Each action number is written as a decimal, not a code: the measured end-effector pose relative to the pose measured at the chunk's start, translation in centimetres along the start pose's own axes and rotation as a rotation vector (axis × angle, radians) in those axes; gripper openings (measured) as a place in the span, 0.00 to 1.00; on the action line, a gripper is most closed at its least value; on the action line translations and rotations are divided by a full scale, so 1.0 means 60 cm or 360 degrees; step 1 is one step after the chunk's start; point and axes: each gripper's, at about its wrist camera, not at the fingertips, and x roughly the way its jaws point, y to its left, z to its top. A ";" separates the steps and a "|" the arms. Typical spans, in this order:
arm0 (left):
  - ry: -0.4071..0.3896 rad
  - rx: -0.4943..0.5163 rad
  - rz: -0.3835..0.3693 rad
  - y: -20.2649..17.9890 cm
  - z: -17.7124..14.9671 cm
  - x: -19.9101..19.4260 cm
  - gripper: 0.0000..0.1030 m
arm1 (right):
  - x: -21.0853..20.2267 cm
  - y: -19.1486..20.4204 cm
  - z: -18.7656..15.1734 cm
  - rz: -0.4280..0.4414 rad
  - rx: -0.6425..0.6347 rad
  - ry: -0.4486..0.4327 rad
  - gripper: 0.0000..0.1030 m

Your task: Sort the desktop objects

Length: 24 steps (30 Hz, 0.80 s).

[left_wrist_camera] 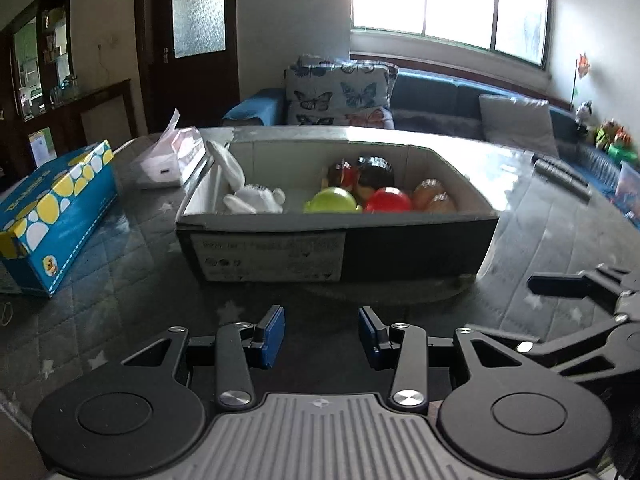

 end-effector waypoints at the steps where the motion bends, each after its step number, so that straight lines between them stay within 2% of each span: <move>1: 0.0013 0.0001 0.0008 0.001 -0.003 0.001 0.42 | -0.001 0.000 -0.002 -0.0001 0.0002 -0.0002 1.00; 6: 0.0056 -0.0012 0.0012 0.006 -0.011 0.005 0.42 | -0.002 -0.001 -0.006 -0.0002 0.0016 0.0005 1.00; 24: 0.0035 0.0001 0.0142 0.000 -0.012 0.009 0.41 | 0.015 0.019 -0.004 0.0014 0.0025 0.0050 1.00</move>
